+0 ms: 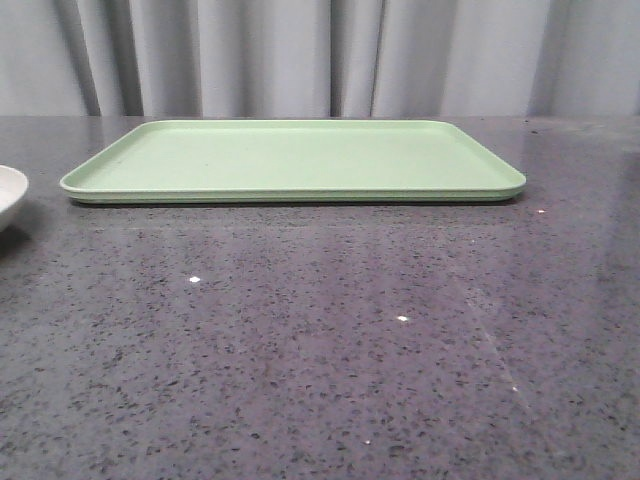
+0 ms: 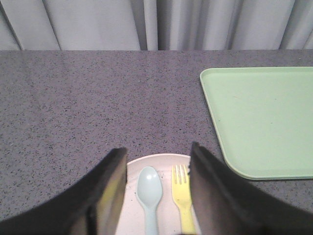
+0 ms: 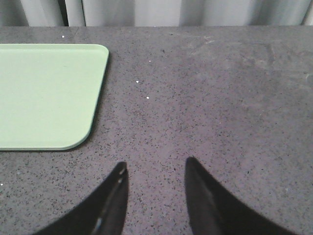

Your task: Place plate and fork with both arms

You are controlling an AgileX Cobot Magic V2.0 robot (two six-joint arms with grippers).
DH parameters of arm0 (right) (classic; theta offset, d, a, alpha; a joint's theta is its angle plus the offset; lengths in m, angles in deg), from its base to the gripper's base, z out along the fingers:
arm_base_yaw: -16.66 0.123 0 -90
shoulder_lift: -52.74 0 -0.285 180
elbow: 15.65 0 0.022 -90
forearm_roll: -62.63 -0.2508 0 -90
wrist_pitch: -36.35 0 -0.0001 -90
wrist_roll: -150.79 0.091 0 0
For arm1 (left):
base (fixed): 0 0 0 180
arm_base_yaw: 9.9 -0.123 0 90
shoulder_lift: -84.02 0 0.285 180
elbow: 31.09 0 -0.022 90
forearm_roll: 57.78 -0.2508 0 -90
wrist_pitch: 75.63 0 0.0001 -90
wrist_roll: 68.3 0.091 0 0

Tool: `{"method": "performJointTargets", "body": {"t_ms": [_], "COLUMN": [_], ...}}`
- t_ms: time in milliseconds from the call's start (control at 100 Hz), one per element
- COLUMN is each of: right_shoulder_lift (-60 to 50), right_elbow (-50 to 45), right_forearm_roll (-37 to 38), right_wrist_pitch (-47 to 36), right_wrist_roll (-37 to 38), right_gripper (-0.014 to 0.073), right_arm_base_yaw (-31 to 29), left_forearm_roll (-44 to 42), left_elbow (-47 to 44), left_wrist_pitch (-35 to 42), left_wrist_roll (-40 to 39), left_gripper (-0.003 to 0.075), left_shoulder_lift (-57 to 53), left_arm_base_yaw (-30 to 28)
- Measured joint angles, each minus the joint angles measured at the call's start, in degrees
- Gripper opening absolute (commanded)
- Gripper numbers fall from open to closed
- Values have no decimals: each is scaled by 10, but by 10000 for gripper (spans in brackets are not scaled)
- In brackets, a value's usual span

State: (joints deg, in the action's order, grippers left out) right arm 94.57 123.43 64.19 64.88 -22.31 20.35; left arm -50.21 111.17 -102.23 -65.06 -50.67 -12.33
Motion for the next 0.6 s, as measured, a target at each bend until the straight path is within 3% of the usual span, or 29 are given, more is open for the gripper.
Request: {"method": "performJointTargets", "body": {"t_ms": [100, 600], "right_shoulder_lift": [0, 0], "right_elbow": [1, 1], "right_forearm_roll": [0, -1], "right_wrist_pitch": [7, 13], "right_wrist_roll": [0, 0], "right_gripper": [468, 469], "right_arm_base_yaw": [0, 0], "left_forearm_roll": [-3, -44], "left_elbow": [0, 1], "left_wrist_pitch": [-1, 3], "left_wrist_roll": [0, 0], "left_gripper": [474, 473], "left_shoulder_lift": [0, 1], "left_arm_base_yaw": [0, 0]}}
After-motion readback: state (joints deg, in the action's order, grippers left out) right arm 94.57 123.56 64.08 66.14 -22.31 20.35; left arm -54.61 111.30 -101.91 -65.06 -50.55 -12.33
